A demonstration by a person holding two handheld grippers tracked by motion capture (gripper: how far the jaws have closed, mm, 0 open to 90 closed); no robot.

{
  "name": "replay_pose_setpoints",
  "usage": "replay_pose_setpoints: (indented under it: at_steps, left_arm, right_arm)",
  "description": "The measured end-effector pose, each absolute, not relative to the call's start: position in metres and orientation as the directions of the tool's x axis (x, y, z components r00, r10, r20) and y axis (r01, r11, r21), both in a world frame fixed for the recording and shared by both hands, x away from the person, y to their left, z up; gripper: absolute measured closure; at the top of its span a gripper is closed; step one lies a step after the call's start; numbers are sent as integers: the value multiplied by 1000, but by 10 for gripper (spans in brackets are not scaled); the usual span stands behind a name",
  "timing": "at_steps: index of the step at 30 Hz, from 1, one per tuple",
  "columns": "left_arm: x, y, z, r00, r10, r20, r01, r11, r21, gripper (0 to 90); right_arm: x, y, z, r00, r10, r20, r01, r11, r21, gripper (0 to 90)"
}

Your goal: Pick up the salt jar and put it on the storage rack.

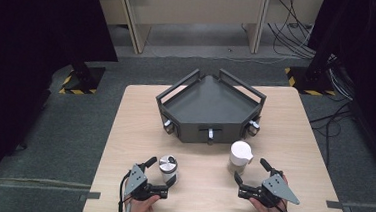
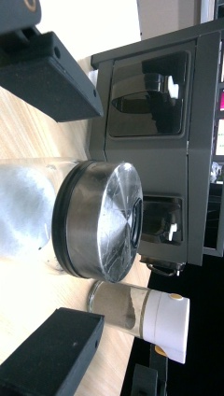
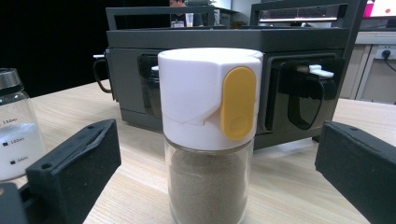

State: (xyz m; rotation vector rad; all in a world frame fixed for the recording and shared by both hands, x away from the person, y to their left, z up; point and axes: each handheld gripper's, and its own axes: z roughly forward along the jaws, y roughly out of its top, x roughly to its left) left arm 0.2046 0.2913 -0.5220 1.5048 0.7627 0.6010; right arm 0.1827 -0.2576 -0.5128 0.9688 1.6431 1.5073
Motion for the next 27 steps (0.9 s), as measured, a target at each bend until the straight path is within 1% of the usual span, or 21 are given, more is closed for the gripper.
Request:
replay_pose_setpoints:
  at_steps: [27]
  left_arm:
    - [204, 292, -521, 643, 763, -68, 105, -1, 994, 21]
  right_arm:
    - [183, -258, -513, -479, 878, -5, 68, 42, 997, 3]
